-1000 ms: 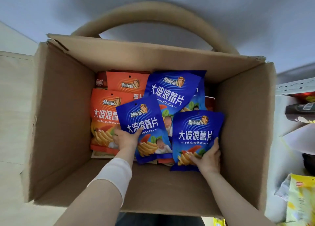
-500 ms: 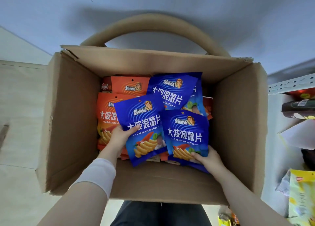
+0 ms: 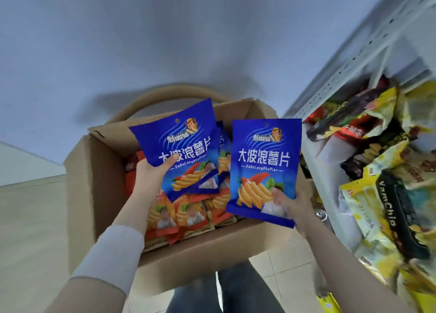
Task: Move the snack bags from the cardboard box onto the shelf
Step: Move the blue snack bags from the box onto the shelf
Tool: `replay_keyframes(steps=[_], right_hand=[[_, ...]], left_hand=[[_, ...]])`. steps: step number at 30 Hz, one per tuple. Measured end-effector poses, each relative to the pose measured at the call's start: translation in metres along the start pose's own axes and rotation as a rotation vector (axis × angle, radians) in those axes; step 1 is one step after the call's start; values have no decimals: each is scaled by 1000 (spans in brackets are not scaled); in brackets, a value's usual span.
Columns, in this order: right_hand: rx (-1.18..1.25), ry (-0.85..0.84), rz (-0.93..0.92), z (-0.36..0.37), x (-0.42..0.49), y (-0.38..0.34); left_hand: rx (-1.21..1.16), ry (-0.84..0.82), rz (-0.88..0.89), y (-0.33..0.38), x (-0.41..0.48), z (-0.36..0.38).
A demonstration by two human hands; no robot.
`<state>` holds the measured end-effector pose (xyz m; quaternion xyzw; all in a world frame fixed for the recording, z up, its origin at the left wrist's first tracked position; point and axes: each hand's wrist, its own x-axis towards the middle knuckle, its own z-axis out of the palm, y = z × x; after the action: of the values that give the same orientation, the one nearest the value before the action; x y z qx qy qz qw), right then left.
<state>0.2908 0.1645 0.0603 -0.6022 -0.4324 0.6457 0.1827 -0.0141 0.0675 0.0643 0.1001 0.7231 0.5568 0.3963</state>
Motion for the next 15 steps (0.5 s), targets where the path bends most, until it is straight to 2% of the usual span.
replay_keyframes(steps=[4,9,15], right_hand=[[134,130,-116,-45,-51,-13],[116,405,-214,-125,-108,-27],[239,562,-360,-243,-170,-27]], left_hand=[[3,-104,195,62,-33,52],[5,-312,379,123,-86,141],[67,-529,596,165,-165,270]])
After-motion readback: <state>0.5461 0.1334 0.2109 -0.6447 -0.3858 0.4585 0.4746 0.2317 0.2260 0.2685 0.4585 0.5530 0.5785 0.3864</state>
